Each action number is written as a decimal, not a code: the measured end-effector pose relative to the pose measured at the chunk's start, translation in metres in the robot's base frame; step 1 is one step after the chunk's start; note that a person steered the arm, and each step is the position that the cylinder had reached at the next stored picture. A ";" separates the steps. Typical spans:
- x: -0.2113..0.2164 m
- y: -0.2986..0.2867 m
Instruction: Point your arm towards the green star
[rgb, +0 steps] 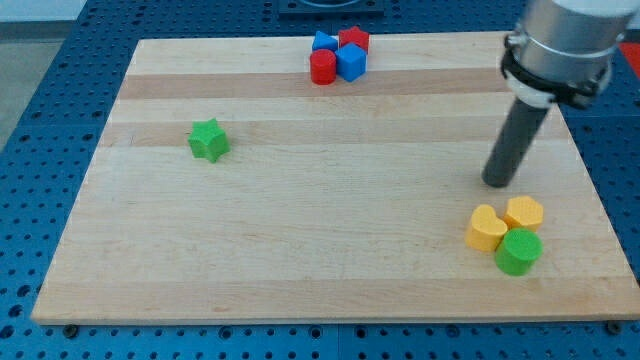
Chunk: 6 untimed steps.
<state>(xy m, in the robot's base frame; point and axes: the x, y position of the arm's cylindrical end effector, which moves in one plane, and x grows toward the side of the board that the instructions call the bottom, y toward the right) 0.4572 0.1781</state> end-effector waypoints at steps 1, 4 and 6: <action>-0.034 -0.043; -0.100 -0.206; -0.110 -0.328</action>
